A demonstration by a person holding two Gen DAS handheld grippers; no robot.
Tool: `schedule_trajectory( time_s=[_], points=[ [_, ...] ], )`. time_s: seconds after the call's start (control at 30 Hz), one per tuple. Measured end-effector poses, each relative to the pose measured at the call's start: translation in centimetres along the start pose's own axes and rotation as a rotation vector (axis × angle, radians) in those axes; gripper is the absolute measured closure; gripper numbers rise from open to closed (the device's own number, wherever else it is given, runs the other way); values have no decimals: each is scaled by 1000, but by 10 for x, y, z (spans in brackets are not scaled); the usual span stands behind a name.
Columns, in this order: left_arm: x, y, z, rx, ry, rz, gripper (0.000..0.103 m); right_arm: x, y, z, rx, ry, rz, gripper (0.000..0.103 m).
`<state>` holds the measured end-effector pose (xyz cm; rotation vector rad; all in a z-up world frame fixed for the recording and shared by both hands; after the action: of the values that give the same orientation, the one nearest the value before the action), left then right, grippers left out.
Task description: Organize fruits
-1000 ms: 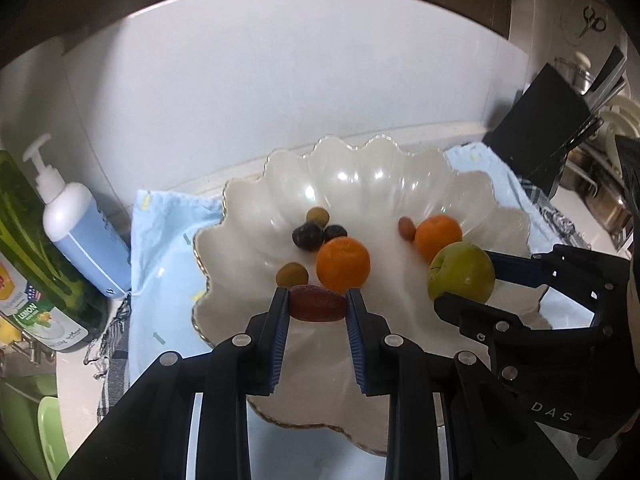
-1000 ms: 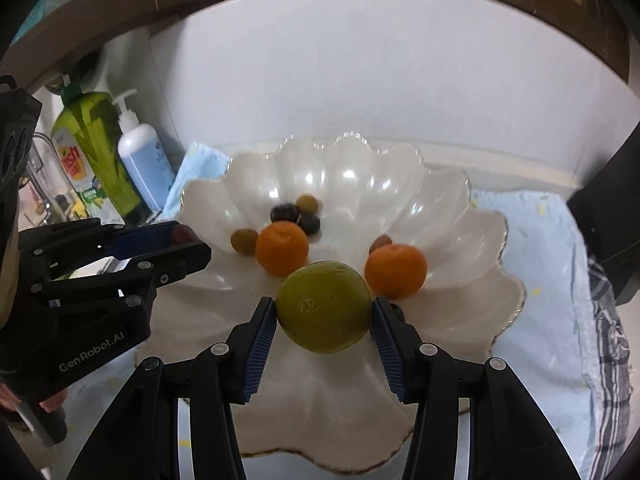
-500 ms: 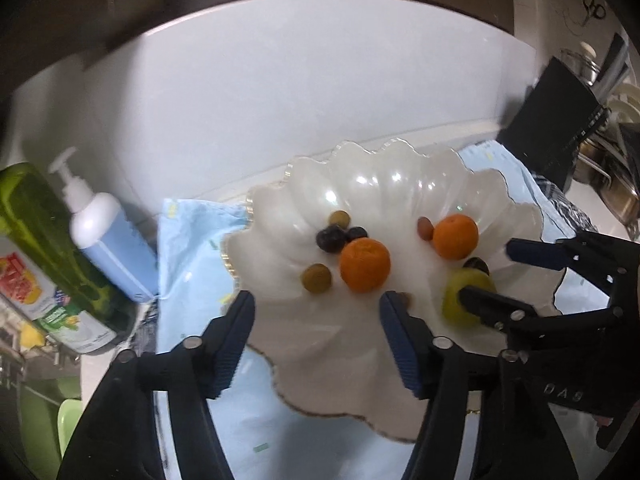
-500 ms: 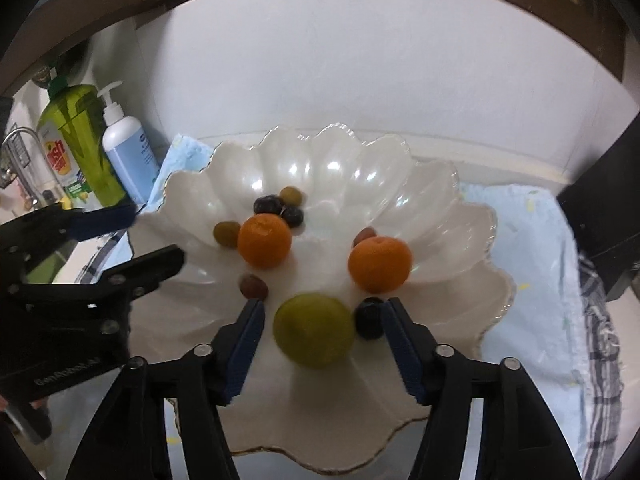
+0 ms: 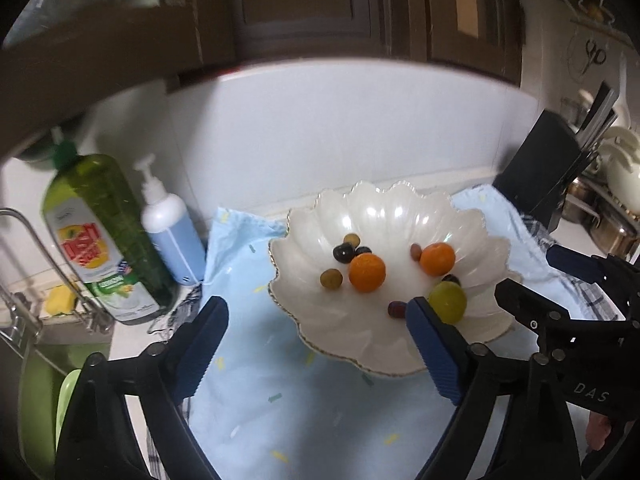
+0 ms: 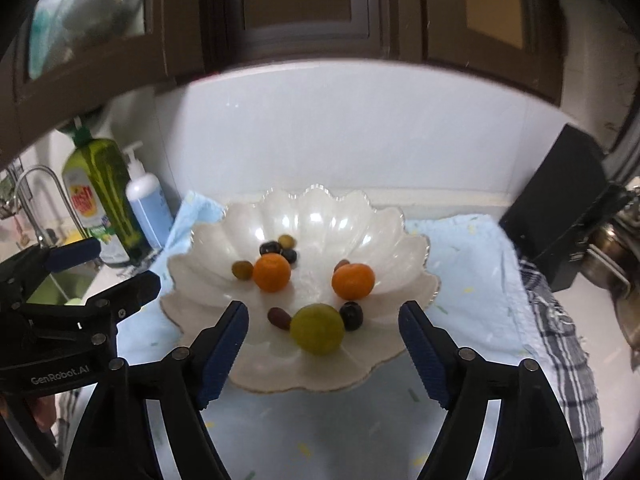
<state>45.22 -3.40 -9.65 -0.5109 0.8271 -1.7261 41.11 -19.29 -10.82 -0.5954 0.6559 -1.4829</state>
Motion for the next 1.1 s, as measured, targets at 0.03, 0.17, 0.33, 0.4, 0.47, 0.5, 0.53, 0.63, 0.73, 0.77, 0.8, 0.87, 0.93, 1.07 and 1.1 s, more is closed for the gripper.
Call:
schedule_trajectory(
  time_s=[0.03,0.17,0.33,0.4,0.47,0.5,0.53,0.63,0.73,0.77,0.8,0.87,0.93,1.07,1.1],
  points=[
    [0,-6,-1,11,1,4,8,-1,-5,-1,11,1,-5,20],
    [-5,-37,-9,67,-3,26,4,-6,-37,-6,75,19,-27,16],
    [-10,-68,-20,117,-11,50,2,-14,-71,-18,130,26,-48,16],
    [-10,-81,-27,128,-13,54,0,-17,-81,-22,145,22,-51,16],
    [-9,-90,-32,135,-17,52,0,-20,-92,-27,157,16,-48,16],
    [-9,-97,-35,141,-20,56,0,-21,-98,-29,165,15,-46,16],
    [-9,-102,-38,146,-22,65,0,-22,-103,-31,170,13,-44,16],
    [-7,-118,-46,162,-28,85,0,-23,-117,-37,189,7,-46,16],
    [-2,-134,-54,179,-34,95,0,-24,-131,-45,204,-7,-43,16],
    [-1,-139,-57,183,-39,100,0,-24,-137,-48,210,-12,-36,16],
    [2,-145,-61,187,-44,104,0,-23,-142,-51,211,-17,-32,16],
    [5,-155,-68,191,-54,107,0,-22,-150,-57,211,-22,-20,16],
    [10,-166,-77,198,-61,118,0,-20,-159,-65,211,-26,-12,16],
    [23,-190,-96,214,-71,136,0,-15,-178,-84,211,-45,0,16],
    [26,-195,-100,217,-71,138,0,-14,-183,-89,211,-48,4,15]
  ],
)
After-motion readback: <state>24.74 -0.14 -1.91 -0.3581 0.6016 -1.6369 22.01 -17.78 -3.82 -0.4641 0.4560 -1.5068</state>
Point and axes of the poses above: each gripper's, at about its wrist camera, not at the fingertips, and y roughly the way its jaws point, x to its right, z to its top, the point moved 6 cm from there along y, roughly the way its jaws point, and after that the axes turned 10 degrees about -x, right-handed, at the moved point
